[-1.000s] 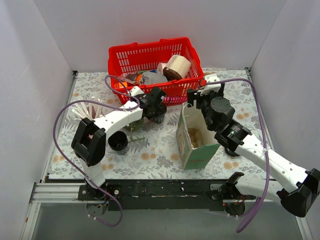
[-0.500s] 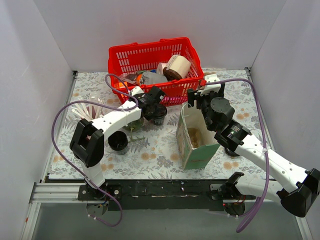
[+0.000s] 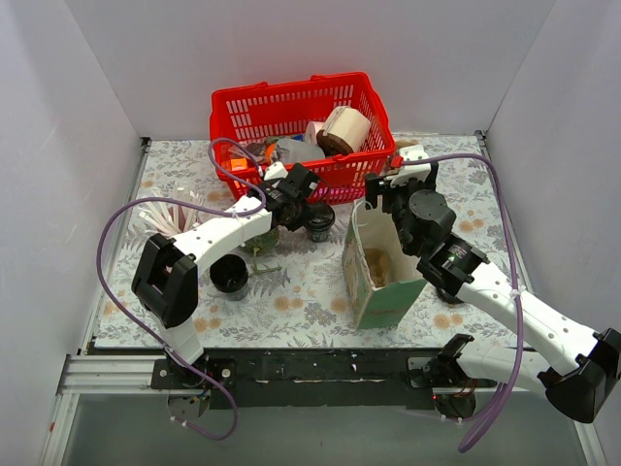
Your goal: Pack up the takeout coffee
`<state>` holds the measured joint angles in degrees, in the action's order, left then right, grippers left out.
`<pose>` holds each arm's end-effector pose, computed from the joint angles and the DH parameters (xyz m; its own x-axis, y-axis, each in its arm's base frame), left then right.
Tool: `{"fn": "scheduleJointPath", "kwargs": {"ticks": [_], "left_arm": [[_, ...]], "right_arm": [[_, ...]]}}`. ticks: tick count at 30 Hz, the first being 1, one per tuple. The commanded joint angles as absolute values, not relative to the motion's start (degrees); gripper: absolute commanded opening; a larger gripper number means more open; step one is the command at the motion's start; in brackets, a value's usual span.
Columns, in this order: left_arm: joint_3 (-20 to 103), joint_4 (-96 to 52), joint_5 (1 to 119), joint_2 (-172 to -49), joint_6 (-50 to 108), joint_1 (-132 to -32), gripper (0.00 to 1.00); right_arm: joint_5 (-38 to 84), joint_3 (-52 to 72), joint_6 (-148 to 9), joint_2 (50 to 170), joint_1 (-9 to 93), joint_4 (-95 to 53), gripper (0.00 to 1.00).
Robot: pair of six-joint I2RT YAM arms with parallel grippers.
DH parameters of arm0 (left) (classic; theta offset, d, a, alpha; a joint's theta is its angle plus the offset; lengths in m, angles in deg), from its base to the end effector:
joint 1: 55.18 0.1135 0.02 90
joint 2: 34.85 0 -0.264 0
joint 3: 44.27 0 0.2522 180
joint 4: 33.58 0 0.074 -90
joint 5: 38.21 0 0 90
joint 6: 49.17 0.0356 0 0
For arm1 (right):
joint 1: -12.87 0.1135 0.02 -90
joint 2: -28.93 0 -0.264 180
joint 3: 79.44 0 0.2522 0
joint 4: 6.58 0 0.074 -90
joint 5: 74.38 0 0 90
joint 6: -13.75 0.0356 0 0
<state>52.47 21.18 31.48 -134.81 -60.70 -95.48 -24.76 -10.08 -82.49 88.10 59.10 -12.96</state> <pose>0.2935 -0.2327 0.2683 -0.3276 -0.9271 -0.1824 -0.7268 0.3706 -0.5783 0.1784 0.1529 0.3915 0.0569 -0.0603 -0.9966 -0.0973 0.9931 -0.0657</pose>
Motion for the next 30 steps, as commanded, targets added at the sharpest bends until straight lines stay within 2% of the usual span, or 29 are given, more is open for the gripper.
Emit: {"fn": "scheduleJointPath", "kwargs": {"ticks": [1, 5, 30], "left_arm": [[53.6, 19.0, 34.1, -133.5, -59.9, -95.0, 0.23], [51.9, 15.6, 32.5, -131.8, -62.3, -95.0, 0.28], [54.4, 21.1, 33.0, -135.9, -66.1, -95.6, 0.30]], "right_arm": [[-26.5, -9.8, -82.0, 86.7, 59.0, -11.2, 0.90], [-26.7, -10.0, -82.2, 86.9, 59.0, -11.0, 0.90], [-31.0, -11.7, -84.1, 86.9, 58.0, -9.3, 0.91]]}}
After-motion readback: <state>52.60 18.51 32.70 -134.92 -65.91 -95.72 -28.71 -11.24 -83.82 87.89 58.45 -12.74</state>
